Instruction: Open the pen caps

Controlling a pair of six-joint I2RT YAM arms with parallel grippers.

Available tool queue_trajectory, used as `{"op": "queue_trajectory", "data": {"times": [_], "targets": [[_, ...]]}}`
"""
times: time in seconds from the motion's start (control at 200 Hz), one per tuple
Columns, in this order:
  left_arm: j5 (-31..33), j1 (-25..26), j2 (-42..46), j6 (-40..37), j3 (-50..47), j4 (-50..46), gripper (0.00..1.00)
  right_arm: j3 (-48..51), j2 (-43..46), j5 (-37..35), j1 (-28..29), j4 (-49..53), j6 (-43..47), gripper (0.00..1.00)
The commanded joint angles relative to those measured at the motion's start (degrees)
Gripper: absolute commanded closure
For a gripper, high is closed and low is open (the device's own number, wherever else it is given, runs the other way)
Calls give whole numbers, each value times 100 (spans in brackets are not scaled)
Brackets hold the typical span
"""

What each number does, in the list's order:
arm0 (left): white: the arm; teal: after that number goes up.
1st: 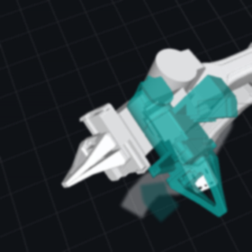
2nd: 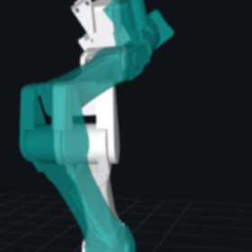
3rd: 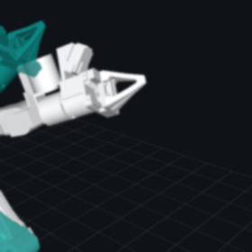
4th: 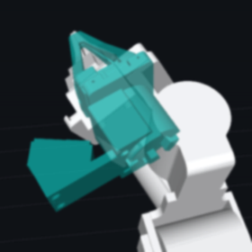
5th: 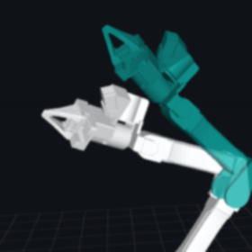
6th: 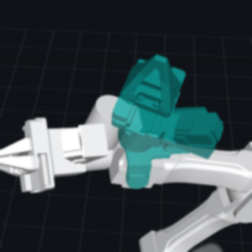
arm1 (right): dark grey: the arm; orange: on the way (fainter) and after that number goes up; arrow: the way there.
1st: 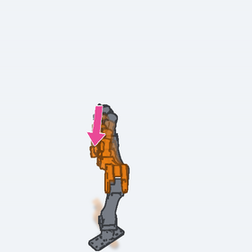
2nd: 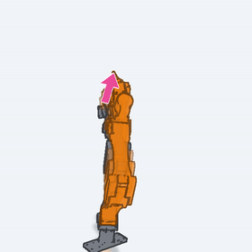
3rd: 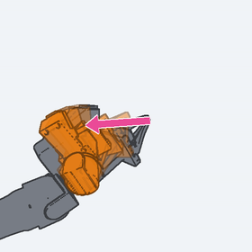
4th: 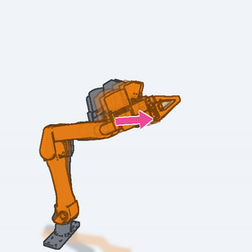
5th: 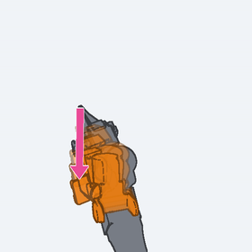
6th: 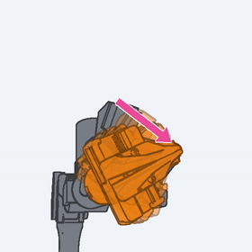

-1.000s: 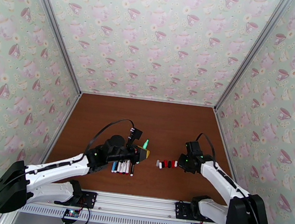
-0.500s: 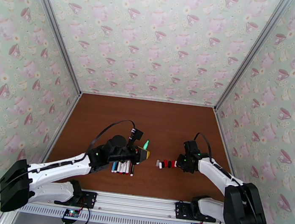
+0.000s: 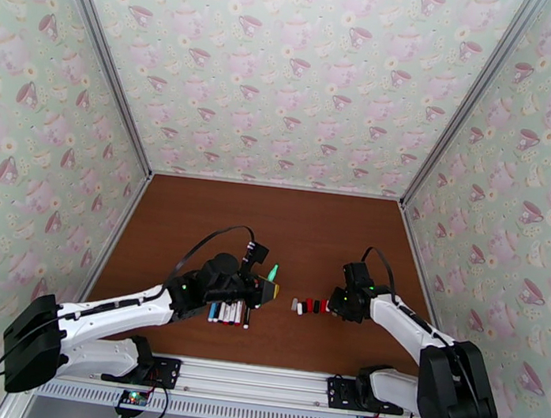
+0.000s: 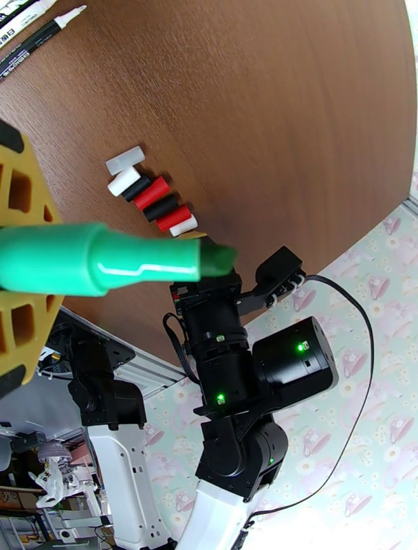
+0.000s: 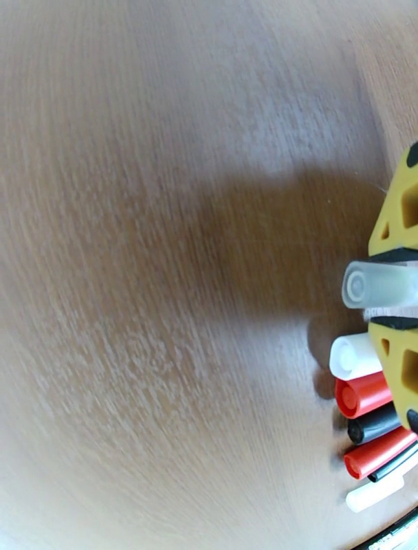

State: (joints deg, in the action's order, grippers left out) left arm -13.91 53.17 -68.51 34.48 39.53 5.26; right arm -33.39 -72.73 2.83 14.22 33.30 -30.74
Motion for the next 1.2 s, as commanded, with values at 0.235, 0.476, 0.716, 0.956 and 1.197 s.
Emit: {"op": "queue_trajectory", "data": {"times": [0.235,0.476,0.716,0.956,1.197], "targets": [[-41,-26,-129,-55,188,2,89,-115,68,11,-18,-37,73,79],[-41,-24,-145,-47,160,17,89,-225,-12,-20,-16,-56,167,80],[-42,-17,-154,-30,117,59,89,-246,-76,67,-16,-78,235,81],[-41,-8,-153,-20,99,72,89,-212,-3,198,-16,-167,245,81],[35,26,-127,-16,73,10,89,-186,309,227,-16,-91,213,77]]}}
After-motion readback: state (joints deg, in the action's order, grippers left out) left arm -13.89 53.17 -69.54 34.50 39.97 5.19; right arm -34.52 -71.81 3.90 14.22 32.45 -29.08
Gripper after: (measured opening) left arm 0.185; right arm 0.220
